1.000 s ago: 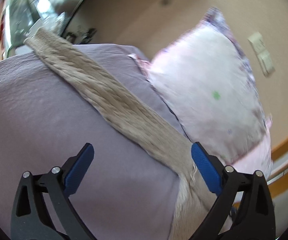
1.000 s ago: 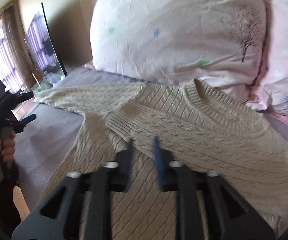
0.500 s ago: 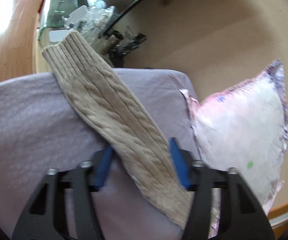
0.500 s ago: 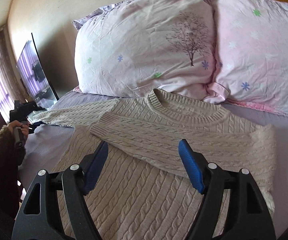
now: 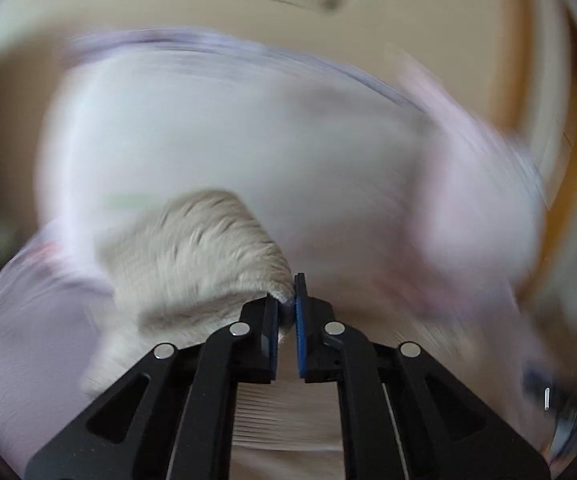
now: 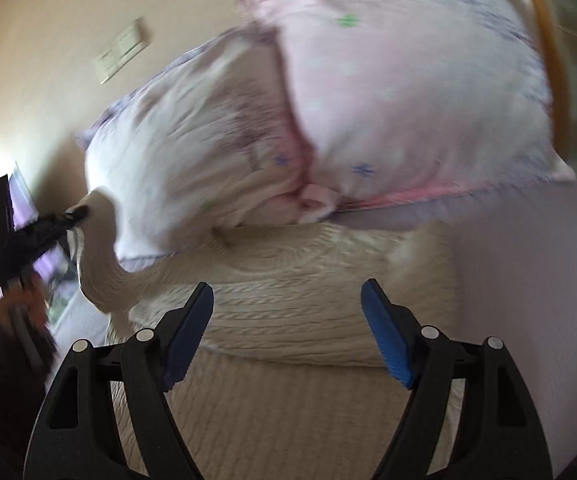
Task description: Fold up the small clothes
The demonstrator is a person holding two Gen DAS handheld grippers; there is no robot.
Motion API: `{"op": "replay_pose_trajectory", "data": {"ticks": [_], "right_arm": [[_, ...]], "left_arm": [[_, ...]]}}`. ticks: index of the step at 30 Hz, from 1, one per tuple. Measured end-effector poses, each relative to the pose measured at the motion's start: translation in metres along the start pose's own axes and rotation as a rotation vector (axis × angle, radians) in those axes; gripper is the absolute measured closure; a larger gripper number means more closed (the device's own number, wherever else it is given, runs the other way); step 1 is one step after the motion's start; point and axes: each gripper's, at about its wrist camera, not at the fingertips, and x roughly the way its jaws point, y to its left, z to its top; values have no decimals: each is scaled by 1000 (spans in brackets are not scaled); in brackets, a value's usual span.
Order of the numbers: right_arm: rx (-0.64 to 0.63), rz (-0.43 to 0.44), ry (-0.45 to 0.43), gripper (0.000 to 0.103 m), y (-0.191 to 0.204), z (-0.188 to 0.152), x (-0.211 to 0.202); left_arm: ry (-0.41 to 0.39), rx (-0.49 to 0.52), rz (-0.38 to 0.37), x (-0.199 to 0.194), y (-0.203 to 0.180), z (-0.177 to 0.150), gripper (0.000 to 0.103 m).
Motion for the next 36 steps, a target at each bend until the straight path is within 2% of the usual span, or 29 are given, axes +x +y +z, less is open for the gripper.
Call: {"op": "replay_pose_trajectory", "data": {"ticks": [1, 3, 4, 6, 7, 8, 10, 14, 17, 19, 21, 22, 23, 25, 29, 33, 35, 36], "right_arm": [[17, -11, 3, 25, -6, -2, 0], [60, -40, 17, 25, -22, -5, -5], [72, -43, 21, 25, -28, -6, -7], [96, -48, 34, 26, -41, -7, -12], [105, -38, 49, 27, -45, -7, -11], [112, -26, 67, 30, -47, -7, -8], [143, 8, 122, 40, -50, -4, 5], [274, 68, 246, 52, -59, 9, 58], [424, 30, 322, 55, -76, 17, 102], [496, 2, 328, 57, -84, 20, 120], [500, -28, 289, 61, -84, 28, 133], [486, -37, 277, 81, -83, 30, 136], [458, -48, 264, 89, -81, 32, 138], [447, -30, 221, 92, -77, 30, 127], [435, 7, 129, 93, -71, 16, 71], [385, -53, 174, 89, -67, -9, 29], [340, -54, 171, 71, -62, -18, 2], [314, -45, 168, 43, -61, -25, -13]], "left_arm": [[52, 95, -39, 16, -39, -11, 88], [178, 268, -128, 42, -107, -47, 87], [226, 322, -165, 46, -128, -64, 87], [257, 355, -214, 35, -138, -85, 87], [251, 336, -218, 24, -130, -90, 84], [242, 307, -212, 13, -117, -91, 76], [212, 253, -174, -9, -88, -94, 68], [189, 166, -39, -56, -24, -106, 62], [210, 59, 21, -88, 20, -124, 60], [219, -3, 46, -110, 39, -137, 57], [223, -68, 42, -126, 57, -145, 53], [220, -95, 31, -132, 62, -150, 53], [216, -112, 24, -135, 67, -152, 52], [209, -141, 21, -140, 77, -155, 51], [220, -164, -14, -140, 84, -160, 51], [274, -165, -82, -129, 80, -165, 48], [300, -171, -105, -128, 80, -170, 48], [314, -174, -113, -129, 80, -173, 48]]}}
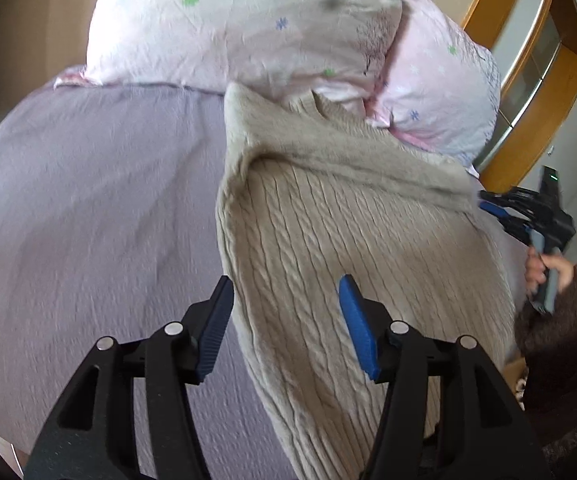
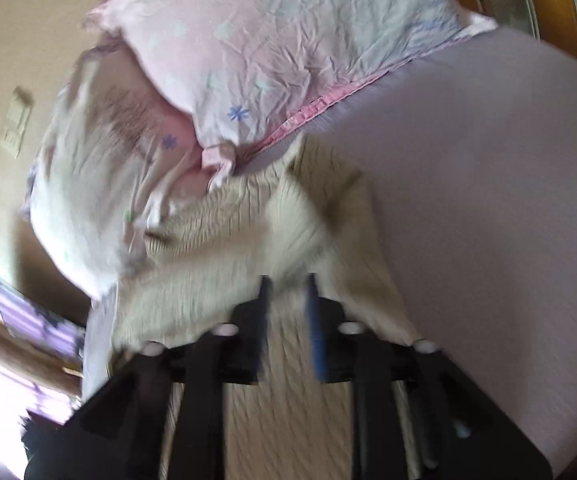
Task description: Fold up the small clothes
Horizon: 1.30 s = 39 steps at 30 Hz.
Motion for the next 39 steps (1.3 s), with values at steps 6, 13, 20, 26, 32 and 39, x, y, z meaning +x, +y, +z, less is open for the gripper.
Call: {"op": "replay_pose_trajectory", "data": {"ticks": [6, 13, 20, 26, 32, 39], "right_arm": [[-47, -10, 94, 33, -33, -51, -55], [23, 129, 214, 56, -67, -109, -75], [-2, 303, 324, 65, -54, -137, -69], [-35, 409, 225, 95, -28, -114, -71], [-78, 490, -51, 95, 6, -25, -76], [60, 414, -158, 95, 13, 97, 36]], "left_arm": [[80, -58, -82, -2, 8, -25, 47], [101, -77, -129, -14, 2, -54, 50], [125, -128, -162, -14, -3, -70, 86], [72, -178, -221, -15, 1, -55, 94], [-136, -97, -233, -31, -7, 21, 94], [-254, -169, -163, 50, 9, 159, 94]]}}
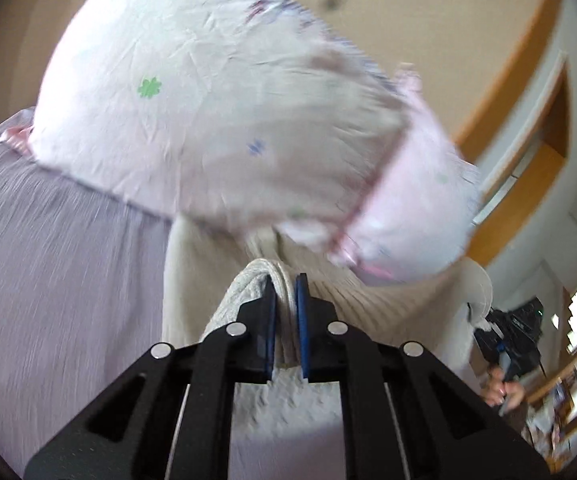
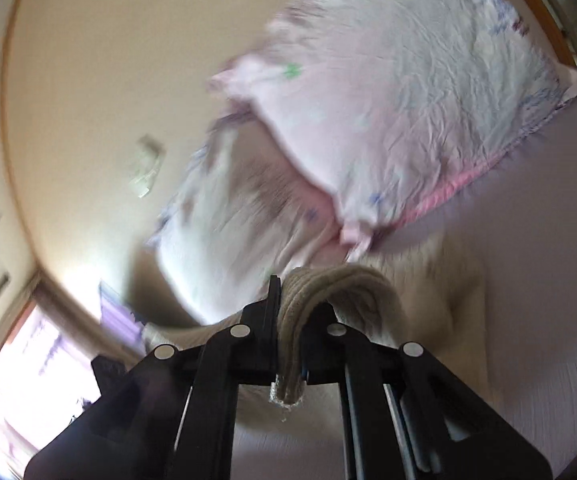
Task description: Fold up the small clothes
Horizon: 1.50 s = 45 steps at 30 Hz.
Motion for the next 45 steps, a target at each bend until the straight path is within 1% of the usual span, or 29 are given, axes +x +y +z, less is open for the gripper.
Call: {"op": "replay_pose_trajectory", "data": {"ticks": [1, 2, 3, 5, 6, 7, 8, 9, 10, 11, 12, 13, 14, 16, 17, 19, 20, 23, 25, 27, 30, 31, 32, 35, 37, 38, 41, 43, 45], "right_arm": [[27, -30, 3, 95, -9, 7, 17], [56, -89, 12, 95, -22, 13, 38], [79, -162, 27, 95, -34, 17, 57], [144, -265, 69, 95, -55, 17, 83], [176, -292, 83, 94, -62, 17, 91], [185, -300, 85, 94, -65, 16, 91], [185, -288, 80, 93, -64, 18, 91], [174, -265, 74, 87, -60, 21, 89], [153, -249, 62, 64, -53, 24, 84], [135, -247, 36, 45, -48, 26, 78], [113, -248, -4, 11, -40, 25, 68], [89, -237, -45, 5, -34, 24, 58], [48, -199, -54, 5, -25, 20, 48], [12, -183, -35, 5, -18, 11, 38], [3, -172, -34, 5, -18, 6, 33], [-21, -162, -51, 5, -20, -5, 23], [-31, -164, -62, 5, -23, -9, 19], [-1, -178, -65, 5, -36, -15, 19], [35, -159, -49, 5, -45, -13, 22], [30, -153, -64, 5, -45, -10, 17], [33, -133, -74, 5, -46, -10, 14], [40, -125, -69, 5, -47, -9, 15], [43, -118, -64, 5, -48, -10, 14], [50, -98, -52, 5, -50, -8, 15], [50, -89, -58, 5, -51, -7, 12], [48, -83, -66, 5, -50, -5, 9], [39, -79, -90, 5, -48, -2, 0], [29, -74, -115, 5, -46, 1, -8], [5, -87, -143, 5, -43, 3, -17]], "left_arm": [[9, 0, 28, 20, 4, 8, 94], [26, -9, 57, 40, 9, 18, 94], [67, -30, 91, 67, 19, 24, 94], [135, -80, 143, 101, 35, 28, 94], [167, -127, 155, 115, 46, 27, 94], [181, -174, 147, 121, 54, 27, 94], [178, -209, 125, 121, 59, 27, 92], [168, -241, 94, 117, 62, 28, 90], [150, -260, 57, 110, 64, 29, 87], [125, -264, 41, 100, 64, 32, 75], [94, -255, 37, 88, 62, 35, 67], [71, -243, 39, 76, 60, 38, 52], [56, -225, 45, 61, 58, 39, 46], [71, -202, 66, 45, 55, 37, 43], [104, -188, 72, 37, 55, 30, 41], [154, -192, 80, 33, 56, 21, 41], [195, -199, 74, 32, 58, 11, 41], [257, -210, 87, 40, 62, -10, 41], [301, -204, 101, 48, 62, -23, 41], [325, -203, 114, 58, 63, -29, 41], [301, -196, 138, 62, 61, -32, 41], [290, -212, 146, 65, 58, -32, 51], [285, -250, 156, 67, 62, -34, 75], [259, -364, 101, 69, 70, -37, 84], [219, -382, 27, 60, 63, -31, 86], [201, -376, -20, 54, 53, -25, 87], [163, -329, -129, 50, 12, -9, 88], [151, -294, -238, 58, -29, 1, 89], [175, -227, -363, 83, -85, 6, 90]]}}
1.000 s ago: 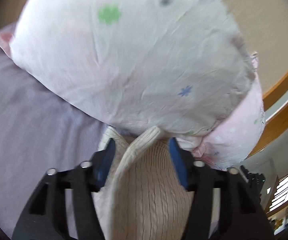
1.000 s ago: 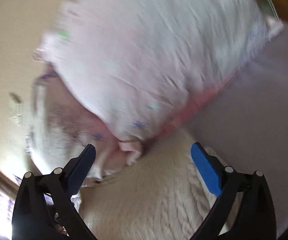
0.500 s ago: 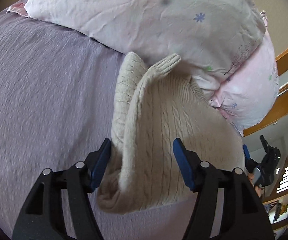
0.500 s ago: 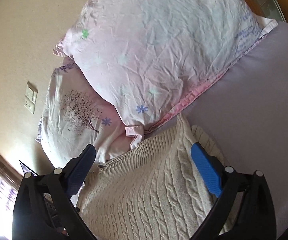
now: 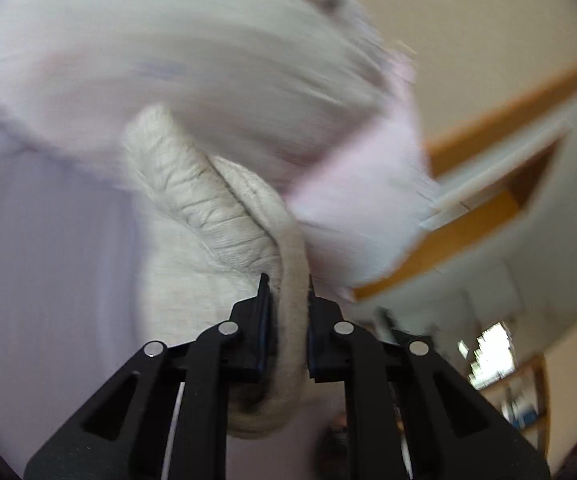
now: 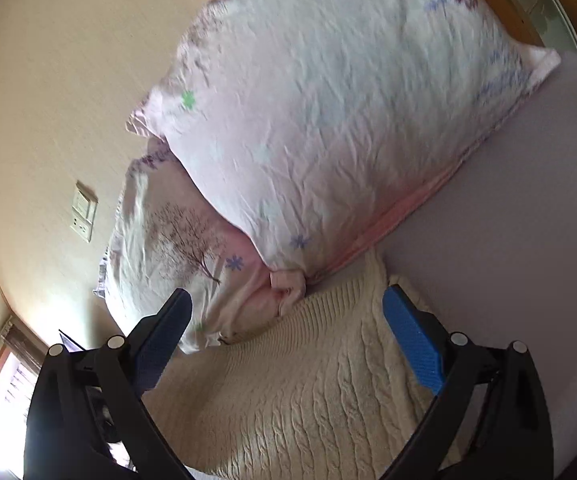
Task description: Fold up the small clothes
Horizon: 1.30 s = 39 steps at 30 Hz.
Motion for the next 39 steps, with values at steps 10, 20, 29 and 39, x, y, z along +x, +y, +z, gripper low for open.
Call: {"op": "replay_pose_trajectory", "data": {"ticks": [10, 20, 29, 39], "right_arm": [[-2, -144, 18, 5, -26, 20, -19], [-114, -204, 208, 16, -10, 10, -1], [-303, -321, 301, 94, 9, -8, 39], [-277, -427, 333, 89, -6, 18, 61]], "left_arm": [[409, 102, -205, 190, -79, -74, 85], [169, 138, 128, 74, -15, -45, 57], [250, 148, 173, 57, 20, -65, 51], [229, 143, 222, 81, 25, -62, 46]]}}
